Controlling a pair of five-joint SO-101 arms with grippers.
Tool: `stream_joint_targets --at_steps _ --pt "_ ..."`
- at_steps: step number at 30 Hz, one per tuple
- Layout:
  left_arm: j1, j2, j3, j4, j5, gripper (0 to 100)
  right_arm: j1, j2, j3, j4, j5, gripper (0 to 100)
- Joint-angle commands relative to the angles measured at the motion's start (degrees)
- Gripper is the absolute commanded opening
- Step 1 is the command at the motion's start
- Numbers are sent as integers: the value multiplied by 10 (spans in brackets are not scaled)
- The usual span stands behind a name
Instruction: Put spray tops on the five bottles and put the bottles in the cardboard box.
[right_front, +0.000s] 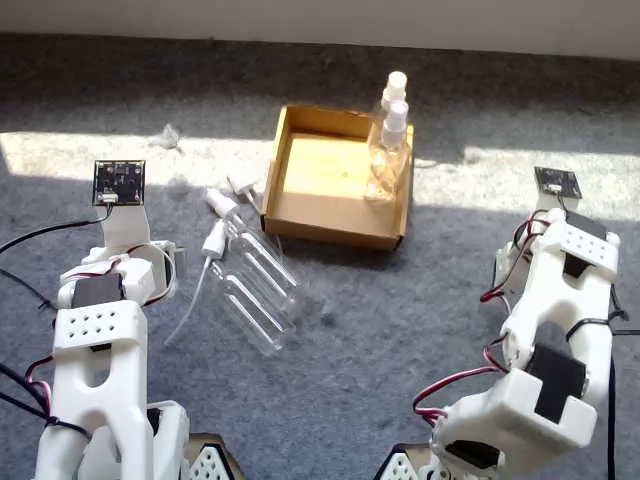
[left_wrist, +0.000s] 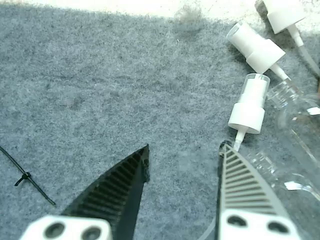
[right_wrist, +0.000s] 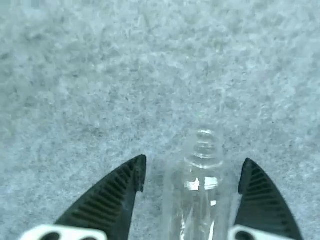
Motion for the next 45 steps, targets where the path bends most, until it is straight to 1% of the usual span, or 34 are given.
stream_joint_targets --at_steps 1,11,14,21,29,40,42,45 --pt "8 -3 -3 -8 -4 213 4 2 -33 8 -2 260" --pt "9 -3 -3 -8 -4 213 7 6 -29 6 -1 260" --pt "9 -3 -3 -8 -4 213 7 6 -29 7 25 260" --pt "8 -3 -3 -8 -4 213 8 8 -28 6 27 260" --pt "9 -3 -3 -8 -4 213 14 85 -33 6 28 260" --pt "9 -3 -3 -8 -4 213 16 87 -34 10 31 259" --pt "9 -3 -3 -8 -4 213 14 86 -34 14 51 259" --pt "9 -3 -3 -8 -4 213 12 86 -34 46 73 259"
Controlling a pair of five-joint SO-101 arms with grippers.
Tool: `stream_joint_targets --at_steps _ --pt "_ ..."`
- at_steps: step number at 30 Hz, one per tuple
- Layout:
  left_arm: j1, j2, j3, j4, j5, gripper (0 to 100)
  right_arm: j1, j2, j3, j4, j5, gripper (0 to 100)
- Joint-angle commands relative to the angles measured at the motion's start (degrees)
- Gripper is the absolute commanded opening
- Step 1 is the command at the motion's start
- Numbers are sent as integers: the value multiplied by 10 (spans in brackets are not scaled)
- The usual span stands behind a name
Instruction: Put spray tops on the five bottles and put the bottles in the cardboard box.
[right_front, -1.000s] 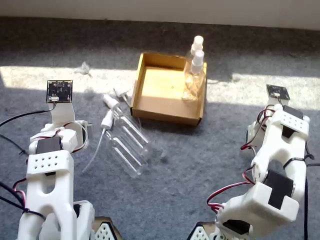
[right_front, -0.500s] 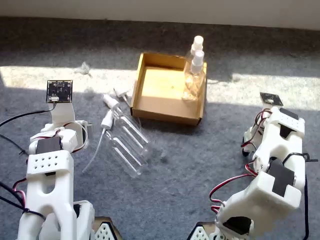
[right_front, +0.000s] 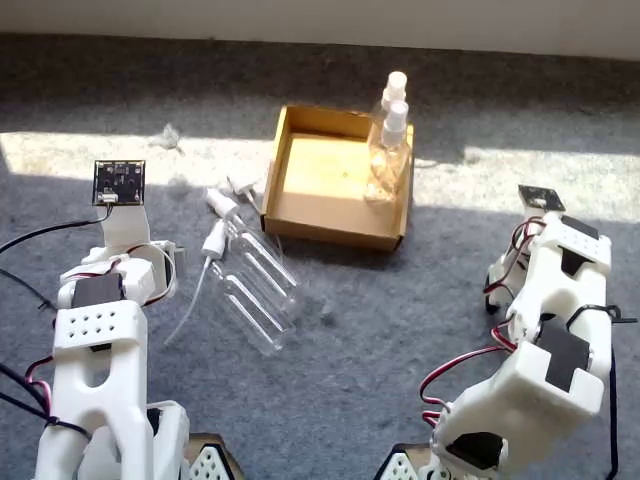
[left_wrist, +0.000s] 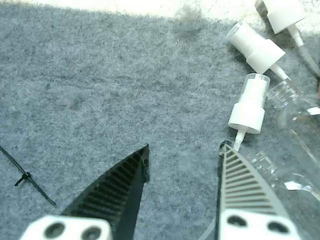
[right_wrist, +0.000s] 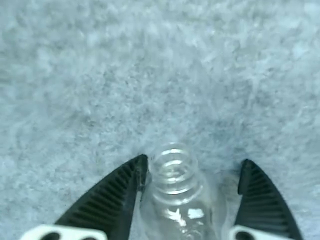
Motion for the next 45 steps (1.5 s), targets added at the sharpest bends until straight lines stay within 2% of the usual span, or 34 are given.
stream_joint_targets --at_steps 1,11,16,22,26,30,35,42,45 --pt "9 -3 -3 -8 -4 213 6 -3 -18 32 20 259" --pt "9 -3 -3 -8 -4 213 5 -2 -19 32 21 255" --pt "9 -3 -3 -8 -4 213 6 0 -19 32 21 152" --pt "6 -2 -7 -8 -5 211 4 -4 -34 36 20 94" --pt "-2 2 -53 11 -7 213 5 -5 -73 55 19 0" --pt "-4 49 -177 107 -7 213 3 -26 -119 74 18 5" --pt "-3 201 -400 215 -4 212 -35 -163 -105 29 5 5" --pt "-3 434 -685 316 -8 210 -146 -446 204 -141 -6 4" --pt "9 529 -791 373 -14 210 -177 -555 335 -169 -6 4"
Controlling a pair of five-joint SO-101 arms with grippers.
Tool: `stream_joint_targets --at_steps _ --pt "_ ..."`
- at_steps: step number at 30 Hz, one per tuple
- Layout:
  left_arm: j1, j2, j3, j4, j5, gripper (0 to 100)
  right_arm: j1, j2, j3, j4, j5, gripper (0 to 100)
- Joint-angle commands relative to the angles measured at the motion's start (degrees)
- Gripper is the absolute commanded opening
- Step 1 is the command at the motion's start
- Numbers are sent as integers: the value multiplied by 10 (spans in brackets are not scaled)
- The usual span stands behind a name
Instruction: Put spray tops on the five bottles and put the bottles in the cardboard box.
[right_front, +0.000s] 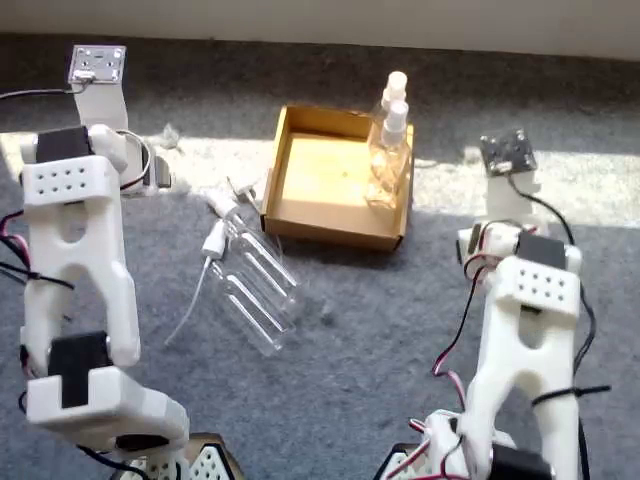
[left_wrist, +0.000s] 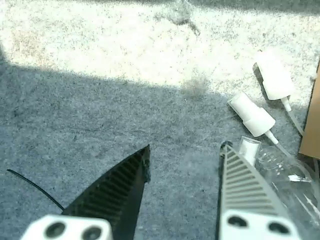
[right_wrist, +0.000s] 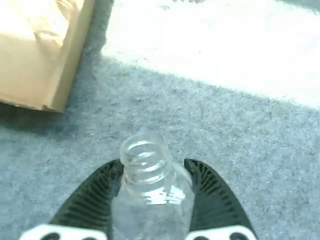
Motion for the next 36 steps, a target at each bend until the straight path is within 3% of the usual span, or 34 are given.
stream_joint_targets --at_steps 1,4,9,14,20,30,36 --pt "19 127 -189 84 -27 210 -37 -156 153 -34 -5 4" --pt "71 196 -264 135 -71 210 -65 -246 219 -29 -5 4" --pt "120 282 -334 158 -104 210 -114 -354 241 84 -6 4" --pt "118 343 -343 157 -74 210 -138 -438 245 149 -31 4" --pt "102 352 -342 159 -98 145 -142 -474 247 150 -35 4" --pt "103 360 -342 227 -169 145 -142 -470 247 151 -37 4" --pt "112 365 -313 227 -171 145 -142 -470 247 151 -37 4"
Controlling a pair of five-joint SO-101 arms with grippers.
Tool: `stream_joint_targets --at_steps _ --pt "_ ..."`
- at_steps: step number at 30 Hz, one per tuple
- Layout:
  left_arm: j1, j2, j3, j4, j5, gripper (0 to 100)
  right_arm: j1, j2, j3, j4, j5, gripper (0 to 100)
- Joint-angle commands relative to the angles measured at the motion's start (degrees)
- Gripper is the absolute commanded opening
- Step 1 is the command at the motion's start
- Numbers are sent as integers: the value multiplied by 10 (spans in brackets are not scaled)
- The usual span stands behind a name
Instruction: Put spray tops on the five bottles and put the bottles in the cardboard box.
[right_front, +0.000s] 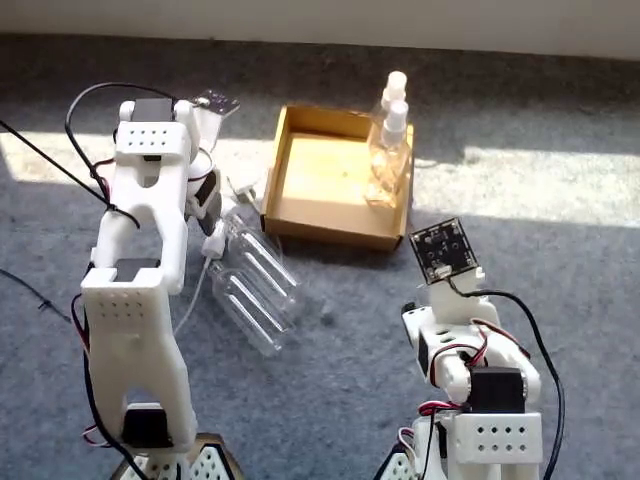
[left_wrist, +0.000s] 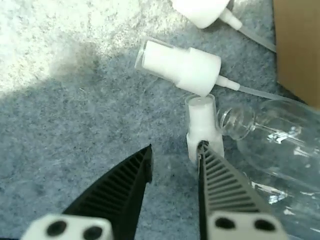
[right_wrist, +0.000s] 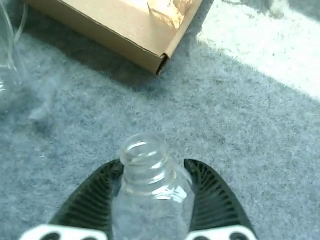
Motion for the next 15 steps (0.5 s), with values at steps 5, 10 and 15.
stream_joint_targets --at_steps 5,10,15 --pt "44 -9 29 -16 -3 145 -4 -3 -2 4 -5 4" --pt "56 -7 32 -27 20 145 -4 -3 -2 14 -4 4" --pt "37 15 70 -81 21 145 -4 -3 -2 15 -4 4"
